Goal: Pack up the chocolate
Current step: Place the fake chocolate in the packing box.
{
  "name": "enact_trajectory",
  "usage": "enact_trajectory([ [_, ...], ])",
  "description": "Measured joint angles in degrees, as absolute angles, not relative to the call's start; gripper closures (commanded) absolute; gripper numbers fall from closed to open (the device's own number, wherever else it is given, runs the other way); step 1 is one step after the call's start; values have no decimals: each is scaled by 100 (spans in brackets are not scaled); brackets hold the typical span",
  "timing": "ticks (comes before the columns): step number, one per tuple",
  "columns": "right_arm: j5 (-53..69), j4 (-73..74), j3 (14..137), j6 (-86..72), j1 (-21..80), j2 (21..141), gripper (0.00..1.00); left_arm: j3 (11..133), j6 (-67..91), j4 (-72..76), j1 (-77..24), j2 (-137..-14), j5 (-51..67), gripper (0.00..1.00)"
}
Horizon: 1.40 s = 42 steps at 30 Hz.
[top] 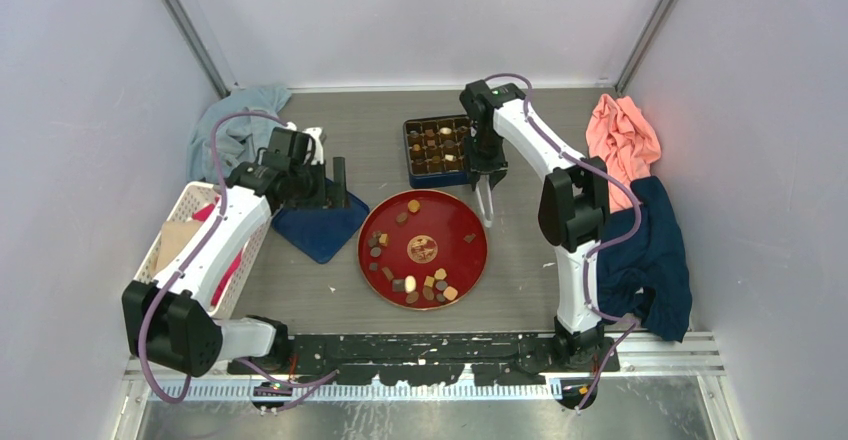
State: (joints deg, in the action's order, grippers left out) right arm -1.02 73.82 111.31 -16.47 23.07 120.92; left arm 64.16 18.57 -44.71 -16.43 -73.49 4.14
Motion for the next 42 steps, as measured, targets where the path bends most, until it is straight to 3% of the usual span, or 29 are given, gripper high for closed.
enact_trajectory([
  [12,84,7387,11157,-1610,2307,12178,69,6333,1863,-4392,-1643,-7325,458,12],
  [37,202,7397,11203,-1531,2307,12265,54,6254,1859,-4316,-1643,-7325,521,11],
  [40,202,7400,11209,-1531,2307,12265,56,6254,1859,-4307,-1643,-7323,521,11],
  [42,200,7402,11233,-1531,2307,12265,67,6252,1859,-4307,-1643,-7317,521,11],
])
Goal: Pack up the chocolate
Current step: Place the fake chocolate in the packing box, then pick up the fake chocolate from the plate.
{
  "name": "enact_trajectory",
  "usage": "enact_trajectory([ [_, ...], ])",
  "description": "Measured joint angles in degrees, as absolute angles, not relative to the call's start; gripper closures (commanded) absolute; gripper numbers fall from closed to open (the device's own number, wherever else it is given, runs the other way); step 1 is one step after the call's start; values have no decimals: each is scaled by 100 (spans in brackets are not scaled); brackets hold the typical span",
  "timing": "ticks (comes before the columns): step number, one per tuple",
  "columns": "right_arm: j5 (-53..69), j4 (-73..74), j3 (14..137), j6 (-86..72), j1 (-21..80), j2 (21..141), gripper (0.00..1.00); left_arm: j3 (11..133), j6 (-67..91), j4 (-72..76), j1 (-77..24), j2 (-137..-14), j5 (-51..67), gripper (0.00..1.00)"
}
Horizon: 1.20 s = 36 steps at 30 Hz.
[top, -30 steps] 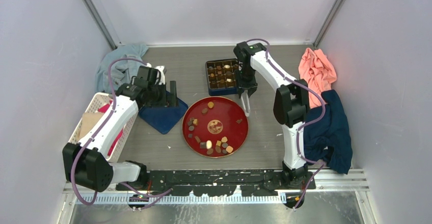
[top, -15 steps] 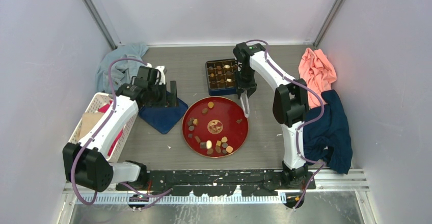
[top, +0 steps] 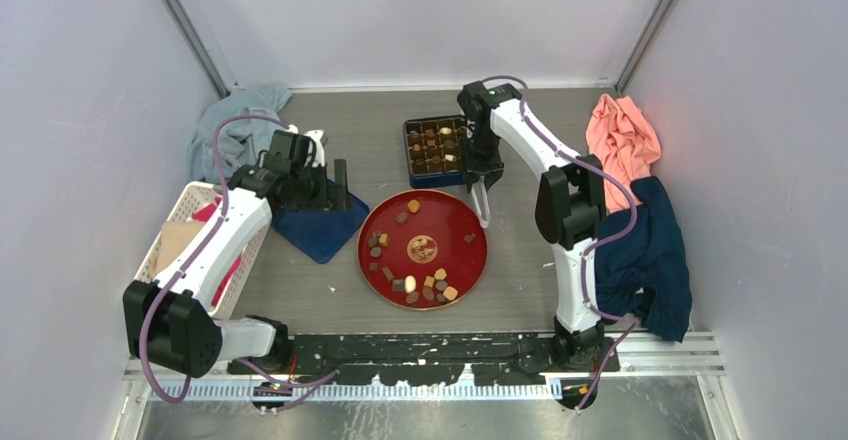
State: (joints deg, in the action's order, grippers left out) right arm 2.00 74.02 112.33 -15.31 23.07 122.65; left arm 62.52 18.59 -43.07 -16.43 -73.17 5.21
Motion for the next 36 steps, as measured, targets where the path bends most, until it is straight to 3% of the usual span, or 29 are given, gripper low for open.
enact_trajectory([
  [19,266,7472,11708,-1559,2283,12381,64,6154,1857,-4289,-1643,-7282,554,11],
  [36,213,7489,11723,-1584,2237,12543,50,6093,1750,-4289,-1643,-7166,539,11],
])
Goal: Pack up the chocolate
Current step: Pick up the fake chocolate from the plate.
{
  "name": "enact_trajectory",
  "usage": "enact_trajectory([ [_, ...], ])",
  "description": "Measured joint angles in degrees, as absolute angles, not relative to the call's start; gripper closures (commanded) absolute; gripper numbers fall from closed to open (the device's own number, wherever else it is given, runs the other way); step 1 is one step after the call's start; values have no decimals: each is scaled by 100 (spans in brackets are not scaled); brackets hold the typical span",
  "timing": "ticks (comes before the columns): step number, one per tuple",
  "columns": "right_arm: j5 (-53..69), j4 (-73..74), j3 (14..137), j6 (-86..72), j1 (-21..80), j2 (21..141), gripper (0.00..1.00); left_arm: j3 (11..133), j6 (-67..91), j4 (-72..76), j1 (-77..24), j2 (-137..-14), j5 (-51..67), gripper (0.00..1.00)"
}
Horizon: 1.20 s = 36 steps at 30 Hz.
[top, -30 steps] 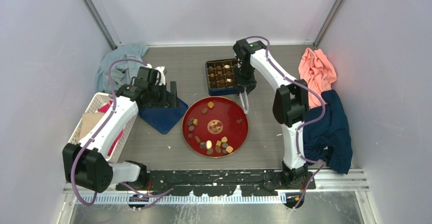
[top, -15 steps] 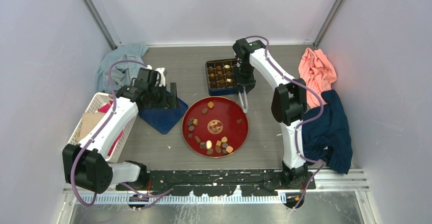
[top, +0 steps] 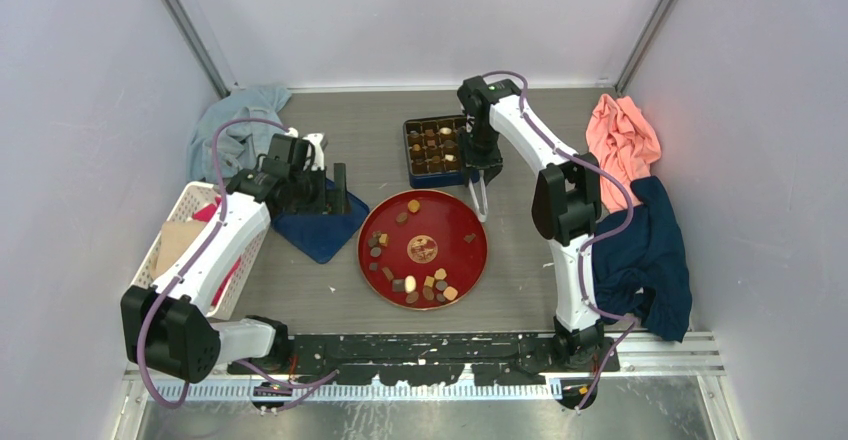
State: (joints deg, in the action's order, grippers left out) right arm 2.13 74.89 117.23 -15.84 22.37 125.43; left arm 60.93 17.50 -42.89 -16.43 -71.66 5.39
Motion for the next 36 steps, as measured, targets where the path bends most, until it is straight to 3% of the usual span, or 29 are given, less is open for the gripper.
enact_trajectory([
  [13,215,7507,11863,-1619,2235,12591,53,6093,1750,-4289,-1643,-7166,502,11],
  [23,178,7555,12092,-1739,2233,12156,75,6093,1756,-4305,-1643,-7166,502,11],
  [29,75,7596,11408,-1730,2488,11150,73,6097,1815,-4327,-1643,-7170,464,11],
  [36,-69,7426,9767,-1817,3852,10038,62,6497,2115,-4775,-1638,-7640,390,11],
])
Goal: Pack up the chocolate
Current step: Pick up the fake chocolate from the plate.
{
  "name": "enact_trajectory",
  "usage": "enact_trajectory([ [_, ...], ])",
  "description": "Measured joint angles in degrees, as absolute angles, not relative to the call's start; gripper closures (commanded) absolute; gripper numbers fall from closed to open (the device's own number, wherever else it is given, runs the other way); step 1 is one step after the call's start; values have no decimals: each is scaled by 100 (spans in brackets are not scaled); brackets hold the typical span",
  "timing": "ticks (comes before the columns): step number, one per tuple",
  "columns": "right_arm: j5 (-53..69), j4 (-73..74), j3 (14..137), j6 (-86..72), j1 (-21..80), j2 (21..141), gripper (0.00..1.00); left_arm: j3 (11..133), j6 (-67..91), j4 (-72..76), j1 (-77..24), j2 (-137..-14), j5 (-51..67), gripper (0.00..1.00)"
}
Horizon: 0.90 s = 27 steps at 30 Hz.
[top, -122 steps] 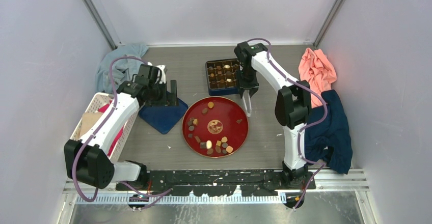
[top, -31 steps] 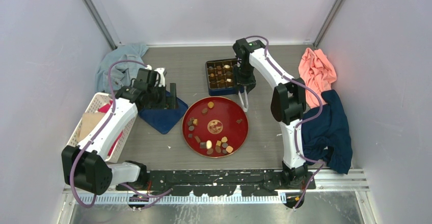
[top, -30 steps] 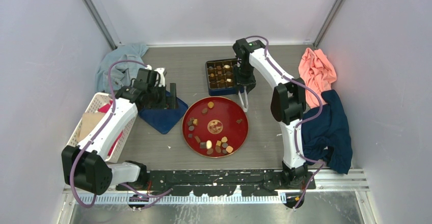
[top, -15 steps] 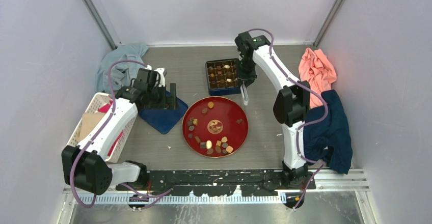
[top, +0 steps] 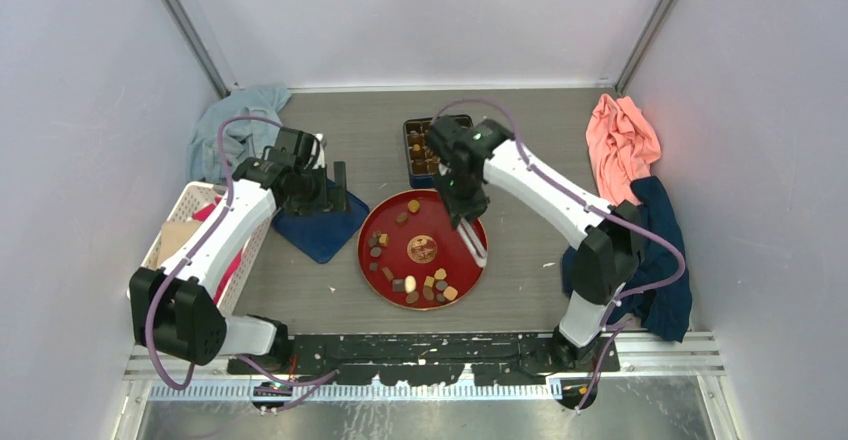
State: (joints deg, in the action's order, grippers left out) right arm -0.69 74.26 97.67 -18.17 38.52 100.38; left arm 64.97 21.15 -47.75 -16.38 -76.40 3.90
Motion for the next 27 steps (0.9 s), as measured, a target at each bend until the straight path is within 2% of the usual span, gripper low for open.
enact_trajectory([
  [3,-47,7266,9146,-2014,4401,9852,62,6497,2246,-4890,-1638,-7612,368,11],
  [8,-102,6882,8525,-2335,4759,9839,60,6521,2383,-5015,-1638,-7529,368,11],
  [27,-207,6047,8541,-2403,4840,10781,53,6523,2392,-5172,-1638,-7190,198,11],
])
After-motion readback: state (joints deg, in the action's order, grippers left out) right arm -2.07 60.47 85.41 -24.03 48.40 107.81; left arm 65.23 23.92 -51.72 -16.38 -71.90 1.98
